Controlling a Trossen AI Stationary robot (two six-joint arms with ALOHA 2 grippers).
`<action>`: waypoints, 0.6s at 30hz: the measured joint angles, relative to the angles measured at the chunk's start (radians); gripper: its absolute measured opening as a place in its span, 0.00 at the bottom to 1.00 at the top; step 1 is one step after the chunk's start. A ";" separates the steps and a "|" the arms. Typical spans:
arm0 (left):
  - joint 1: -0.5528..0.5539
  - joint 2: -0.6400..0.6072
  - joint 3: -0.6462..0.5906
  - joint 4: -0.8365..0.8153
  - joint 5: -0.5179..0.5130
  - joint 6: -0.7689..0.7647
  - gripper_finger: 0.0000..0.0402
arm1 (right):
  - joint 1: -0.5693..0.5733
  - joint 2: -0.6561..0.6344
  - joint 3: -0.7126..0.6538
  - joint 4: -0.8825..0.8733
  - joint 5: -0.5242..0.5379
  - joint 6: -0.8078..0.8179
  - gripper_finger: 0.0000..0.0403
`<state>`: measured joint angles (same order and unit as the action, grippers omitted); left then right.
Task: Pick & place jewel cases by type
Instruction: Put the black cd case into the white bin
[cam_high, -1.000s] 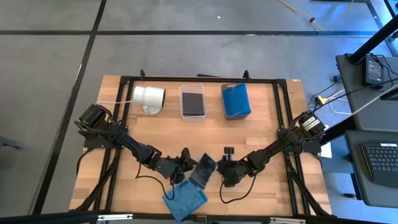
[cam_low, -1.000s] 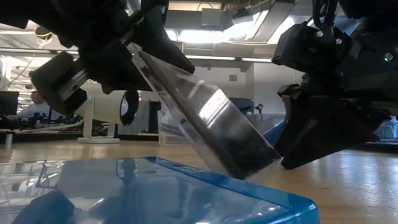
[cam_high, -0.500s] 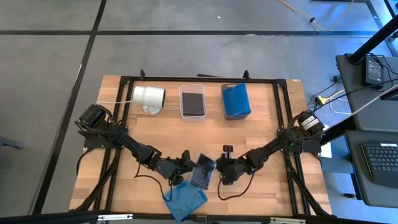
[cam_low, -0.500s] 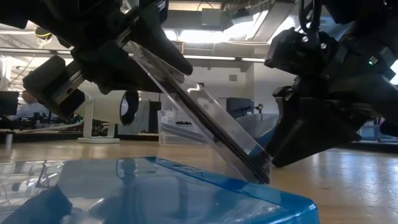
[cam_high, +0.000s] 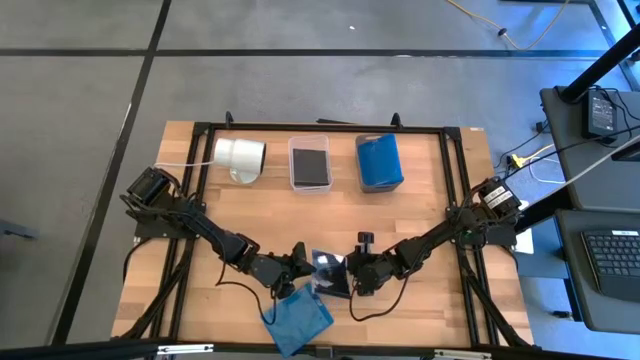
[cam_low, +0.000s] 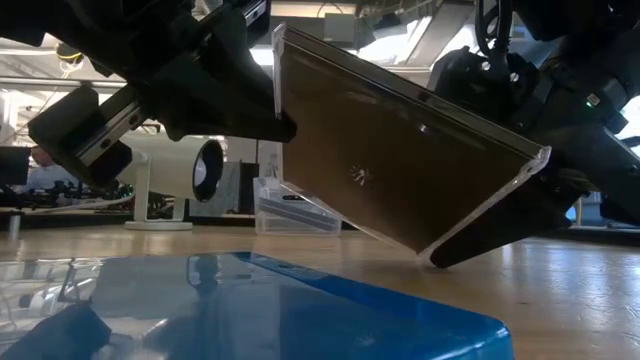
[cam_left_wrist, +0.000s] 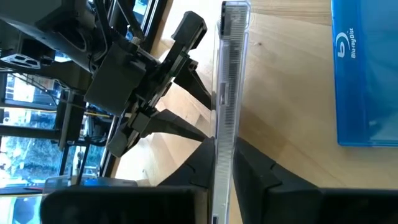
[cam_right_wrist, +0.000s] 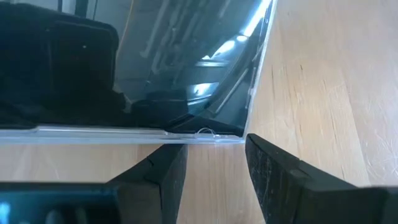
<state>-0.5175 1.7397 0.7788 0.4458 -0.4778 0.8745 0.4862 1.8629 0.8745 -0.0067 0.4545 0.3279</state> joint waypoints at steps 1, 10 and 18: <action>0.000 0.000 0.000 0.000 0.000 0.000 0.09 | 0.000 0.000 0.000 0.000 0.000 0.000 0.42; 0.000 0.000 0.000 0.000 -0.008 -0.006 0.10 | 0.015 -0.048 0.011 -0.154 0.129 -0.004 0.42; -0.004 0.000 0.000 -0.001 -0.064 -0.043 0.11 | 0.085 -0.182 0.088 -0.446 0.239 0.136 0.42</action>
<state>-0.5213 1.7397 0.7788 0.4448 -0.5415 0.8313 0.5716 1.6812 0.9623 -0.4528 0.6932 0.4642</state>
